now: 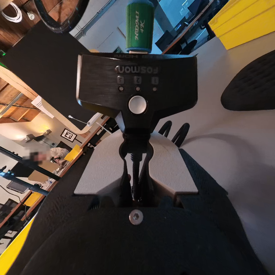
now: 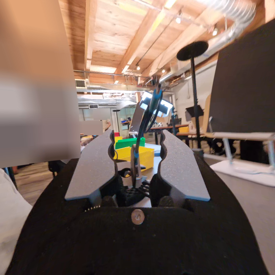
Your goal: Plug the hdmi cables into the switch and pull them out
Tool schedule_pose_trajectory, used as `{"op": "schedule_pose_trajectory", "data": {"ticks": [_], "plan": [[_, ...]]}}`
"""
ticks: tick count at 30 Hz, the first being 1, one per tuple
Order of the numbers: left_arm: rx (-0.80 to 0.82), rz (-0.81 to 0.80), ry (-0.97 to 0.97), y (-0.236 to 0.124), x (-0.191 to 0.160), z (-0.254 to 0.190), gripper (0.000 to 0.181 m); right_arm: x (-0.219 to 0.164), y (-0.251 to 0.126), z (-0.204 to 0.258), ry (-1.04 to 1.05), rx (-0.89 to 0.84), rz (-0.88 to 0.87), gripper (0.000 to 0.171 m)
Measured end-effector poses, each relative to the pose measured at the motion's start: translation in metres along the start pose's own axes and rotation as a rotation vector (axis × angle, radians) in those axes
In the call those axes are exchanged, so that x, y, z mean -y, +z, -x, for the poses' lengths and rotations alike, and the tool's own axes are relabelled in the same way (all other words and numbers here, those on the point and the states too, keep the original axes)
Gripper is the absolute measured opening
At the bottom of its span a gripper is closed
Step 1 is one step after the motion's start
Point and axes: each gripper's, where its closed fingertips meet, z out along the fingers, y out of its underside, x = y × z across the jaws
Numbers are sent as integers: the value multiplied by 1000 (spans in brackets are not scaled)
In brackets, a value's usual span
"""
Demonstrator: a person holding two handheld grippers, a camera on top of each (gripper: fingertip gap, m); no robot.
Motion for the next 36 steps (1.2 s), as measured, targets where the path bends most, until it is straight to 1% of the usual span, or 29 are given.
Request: {"op": "schedule_pose_trajectory", "data": {"ticks": [3, 5, 9, 14, 18, 20, 22, 27, 28, 29, 30, 31, 32, 33, 34, 35, 36], "plan": [[-16, -20, 23, -1, 4, -4, 21, -53, 24, 1, 103, 7, 69, 58], [-35, -43, 42, -2, 7, -7, 21, -71, 31, 5, 122, 24, 100, 50], [-67, -65, 82, -3, 11, -15, 21, -65, 29, 12, 82, 53, 59, 30], [-117, -90, 144, -3, 14, -27, 21, -73, 26, 13, 51, 65, 99, 8], [-143, -97, 121, -3, 15, -29, 21, -81, 26, 14, 40, 69, 129, 7], [-149, -102, 137, -3, 15, -31, 21, -81, 23, 11, -20, 41, 165, 6], [-166, -131, 139, -3, 21, -35, 21, -78, 19, 10, -97, 29, 200, 5], [-211, -214, 85, -8, 33, -39, 22, -69, 15, 20, -129, 59, 242, 3], [-210, -199, 79, -8, 30, -38, 21, -65, 14, 22, -141, 59, 237, 4], [-166, -61, 104, -3, 2, -27, 21, -26, 6, 22, -120, 41, 39, 4], [-158, 61, 101, -2, -28, -16, 21, 26, -18, 16, -56, 36, -168, 4], [-158, 37, 10, -5, -26, -7, 21, 66, -48, 6, -58, -8, -271, 3], [-146, -99, -102, -10, -2, 1, 20, 91, -73, -3, -179, -107, -272, 3], [-136, -200, -182, -15, 15, 6, 20, 101, -92, -10, -310, -213, -174, 4], [-129, -234, -237, -16, 21, 8, 20, 102, -107, -15, -385, -279, -45, 5], [-129, -228, -255, -15, 20, 7, 20, 106, -120, -20, -426, -335, 43, 5], [-122, -203, -228, -13, 17, 7, 21, 114, -133, -21, -468, -382, 79, 4]]}}
